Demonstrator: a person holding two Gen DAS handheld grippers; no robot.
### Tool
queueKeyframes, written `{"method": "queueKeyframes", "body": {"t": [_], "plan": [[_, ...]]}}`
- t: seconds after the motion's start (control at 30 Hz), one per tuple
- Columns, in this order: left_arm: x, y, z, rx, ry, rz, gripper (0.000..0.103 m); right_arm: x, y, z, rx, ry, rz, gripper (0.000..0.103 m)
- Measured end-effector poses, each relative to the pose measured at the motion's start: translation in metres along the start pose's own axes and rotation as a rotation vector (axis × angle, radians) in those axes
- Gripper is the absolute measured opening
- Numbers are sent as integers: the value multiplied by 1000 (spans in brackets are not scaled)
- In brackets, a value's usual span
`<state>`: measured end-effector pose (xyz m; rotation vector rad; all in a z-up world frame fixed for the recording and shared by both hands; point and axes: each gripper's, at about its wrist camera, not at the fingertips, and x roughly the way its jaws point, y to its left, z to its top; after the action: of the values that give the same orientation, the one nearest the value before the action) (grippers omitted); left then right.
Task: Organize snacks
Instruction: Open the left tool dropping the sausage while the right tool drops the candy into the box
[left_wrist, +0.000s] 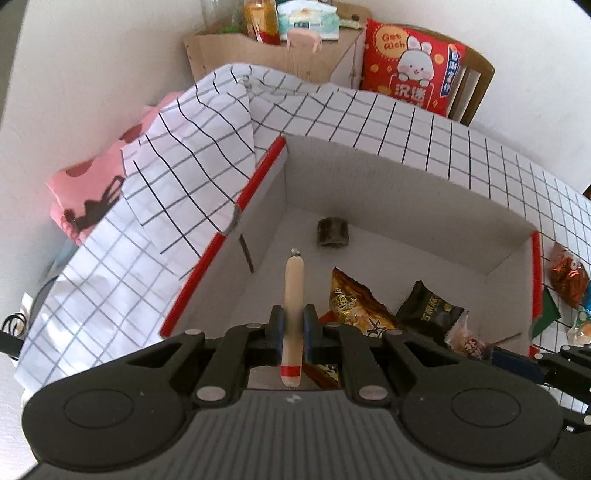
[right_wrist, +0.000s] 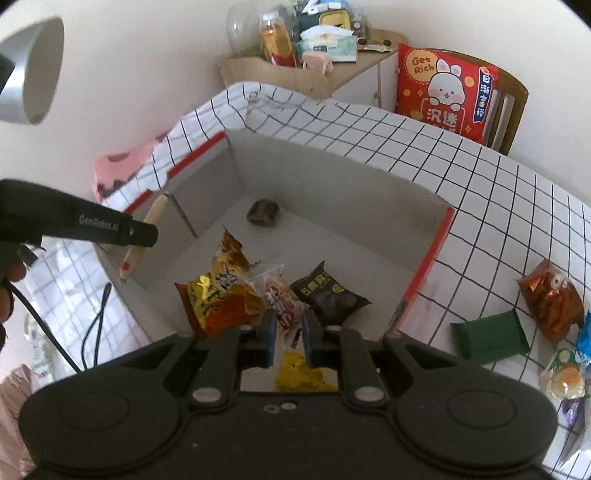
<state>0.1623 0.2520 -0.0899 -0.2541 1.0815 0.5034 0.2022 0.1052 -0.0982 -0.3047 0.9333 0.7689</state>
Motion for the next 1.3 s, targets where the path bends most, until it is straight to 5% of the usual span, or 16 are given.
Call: {"method": "queueKeyframes", "body": {"t": [0.63, 1.3], "plan": [[43, -17, -2, 34, 94, -7, 10, 30, 10, 4, -53, 62, -42, 21], [13, -8, -19, -1, 34, -66, 24, -1, 6, -4, -20, 15, -4, 45]]}}
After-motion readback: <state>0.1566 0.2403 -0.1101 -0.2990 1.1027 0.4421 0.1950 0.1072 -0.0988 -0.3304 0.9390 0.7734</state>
